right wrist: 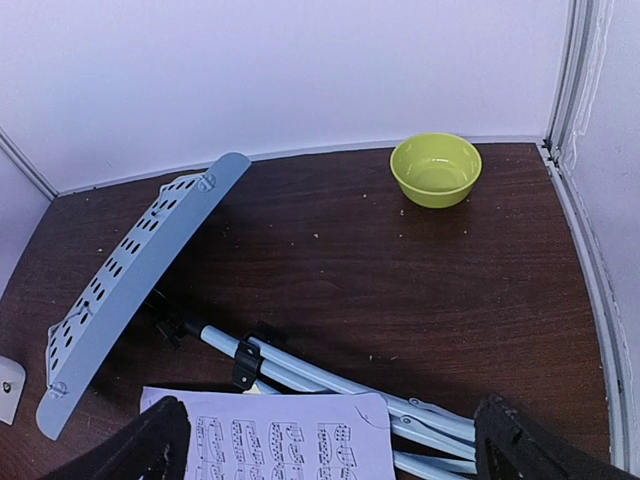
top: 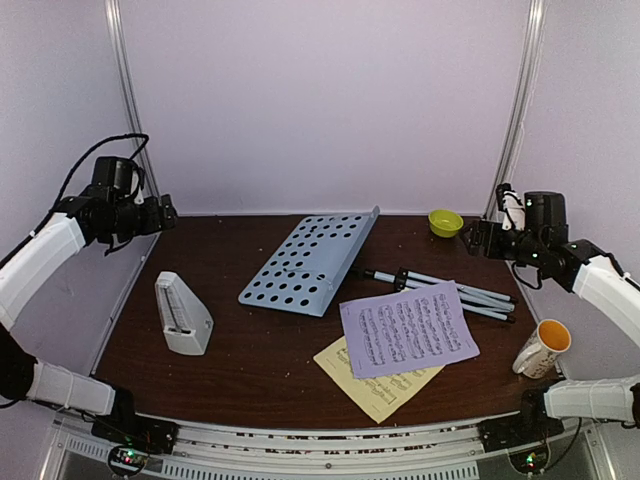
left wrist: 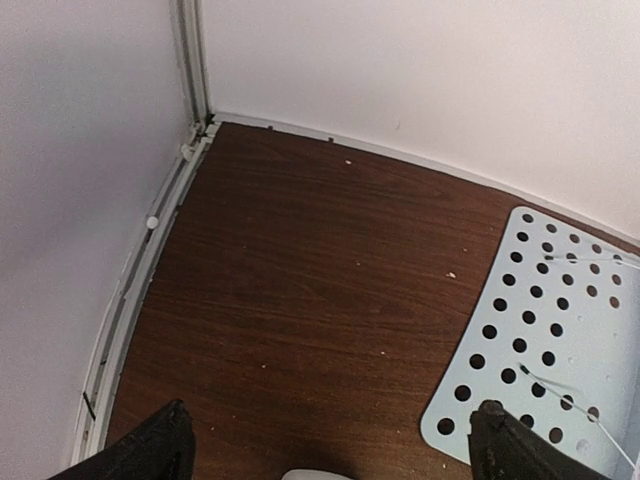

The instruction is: Set up the instrument practice props

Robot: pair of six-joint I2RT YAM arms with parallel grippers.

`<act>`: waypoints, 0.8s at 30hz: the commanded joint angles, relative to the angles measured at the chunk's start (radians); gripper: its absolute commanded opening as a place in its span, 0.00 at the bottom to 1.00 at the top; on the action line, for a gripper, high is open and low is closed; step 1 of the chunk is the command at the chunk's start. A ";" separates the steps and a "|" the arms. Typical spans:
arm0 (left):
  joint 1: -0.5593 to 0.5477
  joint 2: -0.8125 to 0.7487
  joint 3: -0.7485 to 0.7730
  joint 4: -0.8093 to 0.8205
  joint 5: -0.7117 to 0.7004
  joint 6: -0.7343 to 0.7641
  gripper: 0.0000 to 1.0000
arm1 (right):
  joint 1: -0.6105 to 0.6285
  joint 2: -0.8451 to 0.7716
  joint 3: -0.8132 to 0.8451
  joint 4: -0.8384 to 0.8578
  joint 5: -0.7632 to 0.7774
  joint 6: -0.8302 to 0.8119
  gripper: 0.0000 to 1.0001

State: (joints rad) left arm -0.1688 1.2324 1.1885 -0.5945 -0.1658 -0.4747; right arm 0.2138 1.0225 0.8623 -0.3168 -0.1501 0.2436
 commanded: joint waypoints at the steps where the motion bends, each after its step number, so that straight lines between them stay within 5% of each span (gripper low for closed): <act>1: -0.008 0.053 0.093 0.054 0.169 0.078 0.98 | 0.008 0.012 0.038 -0.009 -0.030 -0.021 1.00; 15: -0.378 0.403 0.466 -0.014 0.265 0.191 0.97 | 0.010 0.009 0.016 -0.012 -0.069 -0.035 1.00; 24: -0.529 0.659 0.665 -0.034 0.310 0.113 0.86 | 0.010 0.010 -0.014 0.008 -0.081 -0.025 1.00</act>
State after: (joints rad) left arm -0.6582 1.8183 1.7744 -0.6140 0.1097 -0.3256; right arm 0.2184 1.0420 0.8703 -0.3252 -0.2138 0.2157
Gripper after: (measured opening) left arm 0.884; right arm 0.999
